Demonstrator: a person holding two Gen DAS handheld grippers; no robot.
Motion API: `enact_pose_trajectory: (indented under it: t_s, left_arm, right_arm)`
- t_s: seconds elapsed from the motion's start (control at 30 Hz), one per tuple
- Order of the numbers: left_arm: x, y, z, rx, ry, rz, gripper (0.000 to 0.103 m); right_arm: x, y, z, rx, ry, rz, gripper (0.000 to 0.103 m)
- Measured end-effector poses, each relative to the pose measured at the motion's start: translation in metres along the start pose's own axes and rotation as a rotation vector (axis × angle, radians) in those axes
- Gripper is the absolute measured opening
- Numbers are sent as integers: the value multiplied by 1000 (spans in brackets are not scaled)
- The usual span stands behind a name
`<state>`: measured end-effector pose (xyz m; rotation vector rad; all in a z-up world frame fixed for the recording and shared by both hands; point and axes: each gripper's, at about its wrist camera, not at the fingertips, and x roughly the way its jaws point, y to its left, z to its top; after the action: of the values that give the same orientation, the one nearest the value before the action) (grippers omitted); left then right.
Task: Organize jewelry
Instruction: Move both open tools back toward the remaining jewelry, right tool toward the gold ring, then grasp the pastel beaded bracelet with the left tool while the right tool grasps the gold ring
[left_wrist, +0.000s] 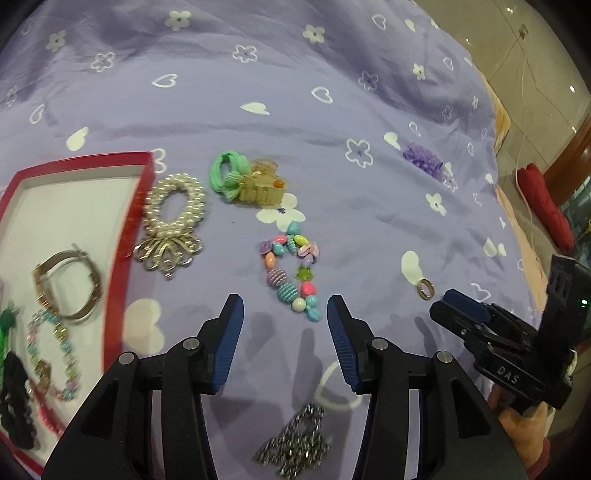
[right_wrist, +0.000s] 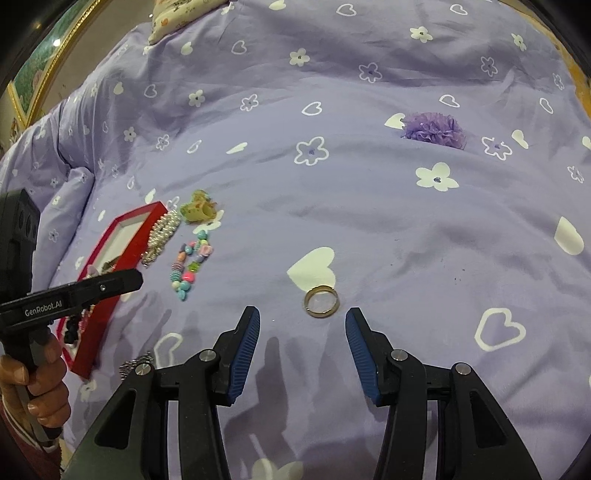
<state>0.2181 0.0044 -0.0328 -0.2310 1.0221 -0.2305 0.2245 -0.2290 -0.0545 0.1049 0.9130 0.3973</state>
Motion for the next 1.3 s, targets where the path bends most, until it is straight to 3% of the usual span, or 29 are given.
enact_pose_trajectory:
  t_s: [0.2, 0.37, 0.43, 0.47, 0.5, 0.57, 0.87, 1.3]
  left_arm:
    - [29, -4, 9, 23, 36, 35, 50]
    - [40, -7, 12, 48, 22, 55, 50]
    - [41, -9, 12, 71, 11, 74, 38]
    - [41, -10, 11, 86, 8, 81, 25]
    - [42, -10, 10, 91, 7, 78, 17]
    - [41, -8, 10, 90, 8, 56, 12]
    - [20, -9, 5, 84, -23, 12, 11]
    - [-50, 27, -9, 24, -132, 12, 11]
  right_arm:
    - [8, -1, 2, -19, 9, -21, 50]
    - [18, 3, 2, -52, 16, -36, 50]
    - [20, 4, 2, -66, 12, -48, 48]
    - [21, 4, 1, -73, 8, -59, 45]
    - [21, 4, 2, -75, 6, -69, 37]
    - [23, 3, 3, -74, 6, -85, 24]
    - [11, 12, 5, -65, -14, -43, 23]
    - [1, 67, 14, -107, -32, 88, 23]
